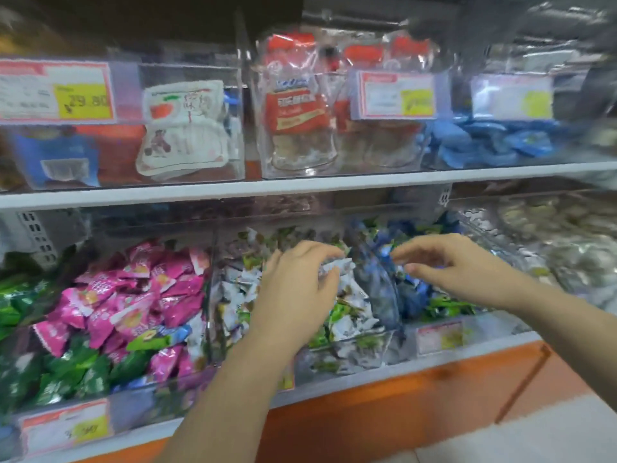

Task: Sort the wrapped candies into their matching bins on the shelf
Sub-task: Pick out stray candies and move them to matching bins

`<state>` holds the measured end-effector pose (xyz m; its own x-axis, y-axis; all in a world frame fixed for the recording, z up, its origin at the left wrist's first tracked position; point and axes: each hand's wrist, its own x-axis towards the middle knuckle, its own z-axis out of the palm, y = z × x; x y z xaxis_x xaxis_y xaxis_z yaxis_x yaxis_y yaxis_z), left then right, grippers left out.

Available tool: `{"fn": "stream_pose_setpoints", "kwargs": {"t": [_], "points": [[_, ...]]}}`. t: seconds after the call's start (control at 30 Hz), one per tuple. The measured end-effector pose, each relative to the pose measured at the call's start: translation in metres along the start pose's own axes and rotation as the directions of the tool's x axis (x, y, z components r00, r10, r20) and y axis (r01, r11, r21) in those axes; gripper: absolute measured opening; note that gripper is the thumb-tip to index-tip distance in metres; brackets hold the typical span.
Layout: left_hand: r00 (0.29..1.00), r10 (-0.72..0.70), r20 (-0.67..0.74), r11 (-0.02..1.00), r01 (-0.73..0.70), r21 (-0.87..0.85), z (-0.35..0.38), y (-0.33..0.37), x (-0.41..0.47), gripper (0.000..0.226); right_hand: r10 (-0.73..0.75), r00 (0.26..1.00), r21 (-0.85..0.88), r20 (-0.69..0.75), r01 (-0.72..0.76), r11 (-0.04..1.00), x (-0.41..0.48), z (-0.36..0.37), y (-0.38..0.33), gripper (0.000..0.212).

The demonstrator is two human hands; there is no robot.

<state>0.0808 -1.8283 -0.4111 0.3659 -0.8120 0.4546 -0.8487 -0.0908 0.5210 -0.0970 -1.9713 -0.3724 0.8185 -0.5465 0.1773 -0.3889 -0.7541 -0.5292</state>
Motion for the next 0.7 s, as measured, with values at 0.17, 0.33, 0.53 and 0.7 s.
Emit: {"fn": "stream_pose_setpoints", "kwargs": {"t": [0.17, 0.33, 0.53, 0.7], "points": [[0.989, 0.066, 0.131, 0.998, -0.062, -0.032, 0.051, 0.024, 0.014, 0.03, 0.061, 0.991, 0.06, 0.119, -0.069, 0.996, -0.016, 0.0, 0.043, 0.019], [0.973, 0.048, 0.224, 0.999, -0.047, -0.013, 0.074, 0.024, 0.023, 0.043, 0.076, 0.97, 0.029, 0.23, -0.085, 0.996, -0.008, 0.011, 0.065, 0.022], [0.97, 0.027, 0.243, 0.999, -0.019, -0.036, 0.083, 0.012, 0.037, 0.031, 0.039, 0.96, -0.002, 0.278, -0.04, 0.999, 0.016, 0.025, 0.077, 0.032], [0.965, 0.026, 0.261, 0.998, -0.011, -0.058, 0.084, 0.008, 0.04, 0.027, -0.048, 0.936, -0.12, 0.347, 0.095, 0.988, 0.039, 0.036, 0.081, 0.051]]}}
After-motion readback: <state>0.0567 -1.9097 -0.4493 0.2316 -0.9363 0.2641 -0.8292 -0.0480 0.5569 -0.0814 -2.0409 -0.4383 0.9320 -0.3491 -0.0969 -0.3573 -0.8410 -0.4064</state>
